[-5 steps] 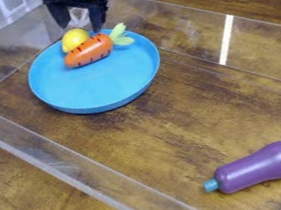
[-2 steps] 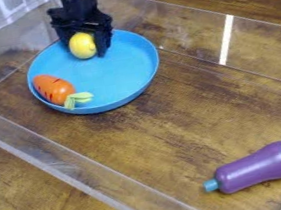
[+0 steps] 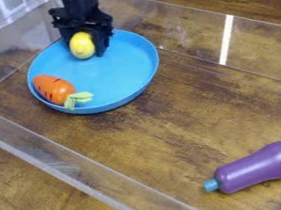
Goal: Move the carrot to the left side
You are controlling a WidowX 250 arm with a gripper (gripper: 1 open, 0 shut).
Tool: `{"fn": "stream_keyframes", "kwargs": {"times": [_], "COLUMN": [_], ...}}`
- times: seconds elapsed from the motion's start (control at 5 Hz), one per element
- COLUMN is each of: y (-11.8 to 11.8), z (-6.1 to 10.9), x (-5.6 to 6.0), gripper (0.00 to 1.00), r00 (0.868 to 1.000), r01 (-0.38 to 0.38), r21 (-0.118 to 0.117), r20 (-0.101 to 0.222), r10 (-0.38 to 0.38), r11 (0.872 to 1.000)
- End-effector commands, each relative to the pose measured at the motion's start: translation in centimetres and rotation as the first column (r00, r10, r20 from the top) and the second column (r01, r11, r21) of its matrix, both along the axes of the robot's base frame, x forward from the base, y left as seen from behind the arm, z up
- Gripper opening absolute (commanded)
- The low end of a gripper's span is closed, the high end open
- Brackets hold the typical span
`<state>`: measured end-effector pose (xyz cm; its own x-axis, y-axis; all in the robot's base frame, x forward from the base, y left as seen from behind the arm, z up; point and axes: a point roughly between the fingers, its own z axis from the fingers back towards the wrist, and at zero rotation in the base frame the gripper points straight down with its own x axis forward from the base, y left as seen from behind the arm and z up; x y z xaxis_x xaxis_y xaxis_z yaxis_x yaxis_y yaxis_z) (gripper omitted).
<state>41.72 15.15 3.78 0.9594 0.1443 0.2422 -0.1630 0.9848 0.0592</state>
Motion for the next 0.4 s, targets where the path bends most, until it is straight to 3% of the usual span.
{"fn": "stream_keyframes", "kwargs": {"times": [0.0, 0.2], "y": [1.9, 1.5], "z": [5.5, 6.6], "x": [0.7, 0.8], "gripper": [0.0, 0.0], "r00": [0.994, 0.993], "r01": [-0.033, -0.004], "r21": [0.035, 0.039], "r20": [0.104, 0.115], "r10": [0.029, 0.0], "r11": [0.999, 0.999]}}
